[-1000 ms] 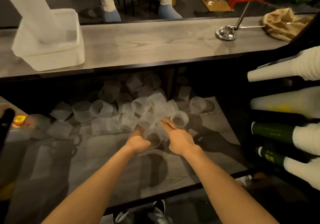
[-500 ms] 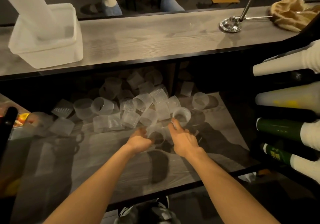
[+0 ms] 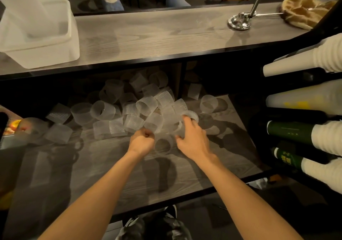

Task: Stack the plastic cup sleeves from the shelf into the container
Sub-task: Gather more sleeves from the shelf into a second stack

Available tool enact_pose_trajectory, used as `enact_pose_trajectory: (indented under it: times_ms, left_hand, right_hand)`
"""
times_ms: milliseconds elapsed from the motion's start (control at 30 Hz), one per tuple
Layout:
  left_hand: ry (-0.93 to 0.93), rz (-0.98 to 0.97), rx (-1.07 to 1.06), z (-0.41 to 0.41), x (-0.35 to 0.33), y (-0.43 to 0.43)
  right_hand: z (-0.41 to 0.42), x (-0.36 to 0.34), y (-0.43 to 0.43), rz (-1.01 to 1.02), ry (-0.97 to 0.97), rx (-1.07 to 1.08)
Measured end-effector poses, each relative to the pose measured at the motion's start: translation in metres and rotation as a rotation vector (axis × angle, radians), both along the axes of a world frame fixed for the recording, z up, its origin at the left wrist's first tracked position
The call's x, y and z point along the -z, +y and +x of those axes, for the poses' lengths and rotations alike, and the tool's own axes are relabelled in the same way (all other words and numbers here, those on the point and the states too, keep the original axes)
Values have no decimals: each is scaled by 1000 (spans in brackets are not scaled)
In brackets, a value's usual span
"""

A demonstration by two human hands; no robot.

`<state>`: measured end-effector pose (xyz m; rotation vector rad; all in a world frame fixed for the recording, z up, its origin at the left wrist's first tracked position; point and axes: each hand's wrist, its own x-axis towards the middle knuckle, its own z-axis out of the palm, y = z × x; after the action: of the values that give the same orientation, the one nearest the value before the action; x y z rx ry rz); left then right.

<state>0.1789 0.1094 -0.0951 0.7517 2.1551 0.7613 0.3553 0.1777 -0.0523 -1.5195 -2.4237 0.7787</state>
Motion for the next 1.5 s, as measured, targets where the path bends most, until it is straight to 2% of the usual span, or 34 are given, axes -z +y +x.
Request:
enact_pose_trajectory:
  times_ms: [100,367,533,767,933,1067,1167,1300,1500]
  left_hand:
    - [-71,68,-62,1,-4,1]
    - [-220,51,-80,-8,16,-13]
    - [-227,64,-76,-3,7,-14]
    - [-117,39,-86,4,-5,-19]
    - [-95,-11,-3,2,3,-13]
    - [-80,-117,64,-1,24,-9]
    - [-147,-151,86,4,33,-6]
    - [-77,-83,105,16,7,7]
    - [-22,289,128,39,-46,59]
  right_hand:
    - [-11,-1,-5,-163,138,-42]
    - [-18,24,-16,-329,-22,-116]
    - [-19,28,-11,-329,-14,-127]
    - [-17,32,-14,-333,-85,-192]
    - [-18,38,-12,-313,-138,-166]
    - [-19,41,-9,-458,-323,-199]
    - [-15,45,-9,-577,-294,-182]
    - [-5,32,3,-436,-116,-134]
    - [15,-9,43,-16,127,33]
